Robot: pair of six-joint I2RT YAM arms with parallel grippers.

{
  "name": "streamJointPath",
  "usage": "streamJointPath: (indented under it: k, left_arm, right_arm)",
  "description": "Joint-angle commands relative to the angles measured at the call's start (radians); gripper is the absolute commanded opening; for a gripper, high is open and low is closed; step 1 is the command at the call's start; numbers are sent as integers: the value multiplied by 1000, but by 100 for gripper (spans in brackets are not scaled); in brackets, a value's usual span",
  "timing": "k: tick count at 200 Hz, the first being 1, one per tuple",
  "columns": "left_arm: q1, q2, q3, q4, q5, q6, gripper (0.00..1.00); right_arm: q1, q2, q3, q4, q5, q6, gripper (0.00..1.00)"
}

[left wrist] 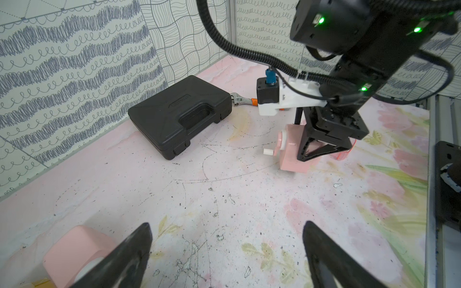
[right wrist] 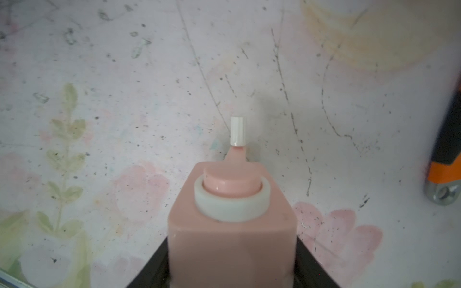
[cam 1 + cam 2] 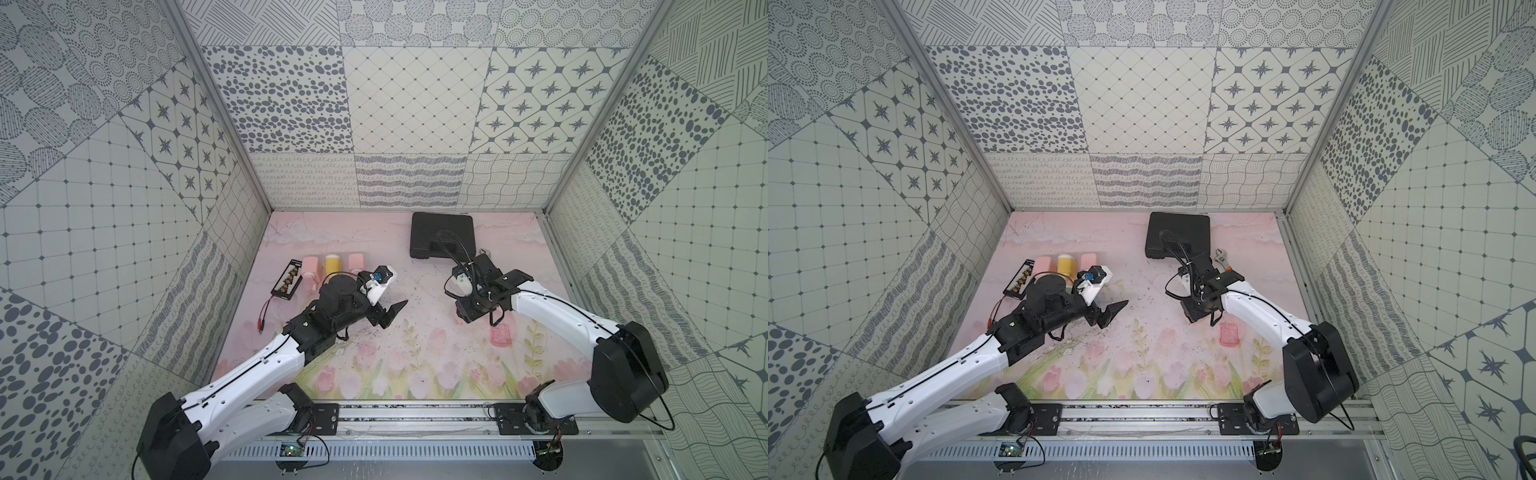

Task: Put the tray back into the pencil sharpener
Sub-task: Pick up the pencil sharpener from the center of the board, then place the pencil sharpener at the center of the board.

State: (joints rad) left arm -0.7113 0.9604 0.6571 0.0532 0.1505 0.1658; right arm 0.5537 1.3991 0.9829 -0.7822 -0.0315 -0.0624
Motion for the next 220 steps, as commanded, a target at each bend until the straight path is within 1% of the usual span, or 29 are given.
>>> streamJointPath:
  k: [1,32,69,108,161,197,220]
  left_arm:
    - [7,-43,-34,132,-124,-7,94]
    - [16,-102,-99,236,-259,-34,94]
    - [21,-147,-125,262,-346,-14,94]
    - [23,-180,-152,302,-419,4,94]
    - [25,-173,-154,306,-425,17,94]
    - [27,-167,-152,306,-428,30,94]
    - [29,-166,-150,303,-425,38,94]
  right_arm:
    - [90,-78,15,42,-77,-211,35]
    - [155,-57,21,71,-136,-383,35]
    - [203,41,58,61,-159,-534,37]
    - [223,147,94,49,-130,-590,38]
    - [236,208,103,55,-109,-609,41]
    - [246,202,104,58,-116,-607,60]
    - [250,186,93,76,-121,-603,69]
